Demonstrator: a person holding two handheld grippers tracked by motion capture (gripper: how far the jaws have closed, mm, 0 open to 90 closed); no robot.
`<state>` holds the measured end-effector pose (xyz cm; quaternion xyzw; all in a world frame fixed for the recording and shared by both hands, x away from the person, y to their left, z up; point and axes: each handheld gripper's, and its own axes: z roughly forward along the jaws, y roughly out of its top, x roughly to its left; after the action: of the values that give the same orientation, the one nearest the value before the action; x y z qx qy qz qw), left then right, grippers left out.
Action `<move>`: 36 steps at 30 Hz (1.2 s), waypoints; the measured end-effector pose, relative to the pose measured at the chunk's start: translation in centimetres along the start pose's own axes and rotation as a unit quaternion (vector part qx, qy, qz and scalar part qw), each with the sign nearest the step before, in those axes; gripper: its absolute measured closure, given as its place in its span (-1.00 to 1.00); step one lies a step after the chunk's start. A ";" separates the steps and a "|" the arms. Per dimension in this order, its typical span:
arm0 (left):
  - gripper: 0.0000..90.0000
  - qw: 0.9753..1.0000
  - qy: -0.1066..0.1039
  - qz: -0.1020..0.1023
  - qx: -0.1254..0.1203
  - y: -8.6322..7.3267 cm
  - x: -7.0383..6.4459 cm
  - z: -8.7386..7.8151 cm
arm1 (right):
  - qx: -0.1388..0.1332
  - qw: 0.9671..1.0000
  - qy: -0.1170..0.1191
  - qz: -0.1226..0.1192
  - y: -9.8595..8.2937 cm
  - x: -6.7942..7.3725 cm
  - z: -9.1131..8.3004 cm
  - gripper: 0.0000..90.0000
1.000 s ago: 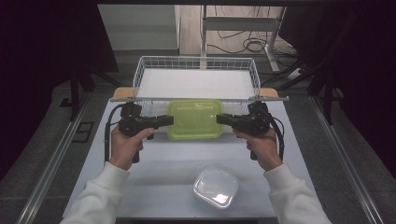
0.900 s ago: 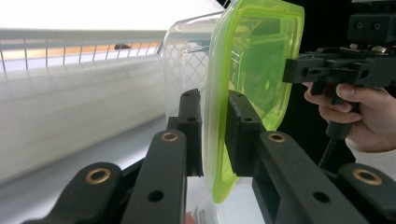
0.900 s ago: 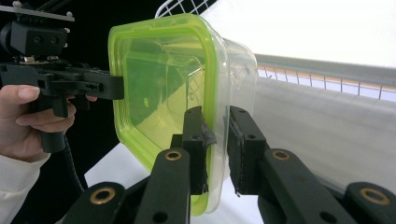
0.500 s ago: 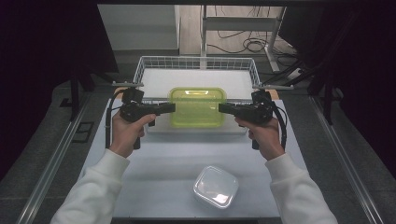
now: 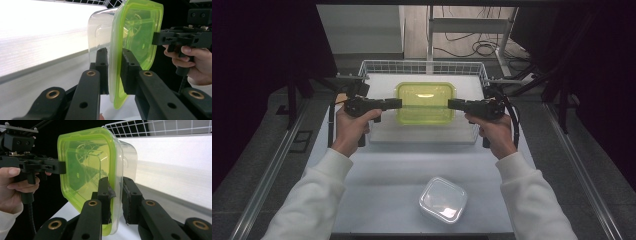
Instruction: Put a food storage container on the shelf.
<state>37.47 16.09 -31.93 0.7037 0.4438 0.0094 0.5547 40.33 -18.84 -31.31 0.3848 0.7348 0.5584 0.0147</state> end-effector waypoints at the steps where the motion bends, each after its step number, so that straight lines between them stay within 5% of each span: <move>1: 0.74 1.000 0.000 -0.004 0.000 0.1 0.0 0.0 | 0.000 1.000 0.000 0.000 0.1 -0.1 0.0 0.72; 28: 0.74 1.000 0.001 -0.008 -0.007 4.3 2.6 1.5 | -0.002 1.000 0.001 0.009 4.0 -2.7 2.2 0.72; 36: 0.75 1.000 -0.003 -0.026 -0.008 5.5 3.8 2.7 | 0.004 1.000 -0.009 0.020 5.5 -3.7 2.8 0.72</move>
<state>44.47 16.48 -30.43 0.6874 0.4602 -0.0036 0.5618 47.21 -18.28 -29.34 0.4040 0.7295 0.5519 0.0085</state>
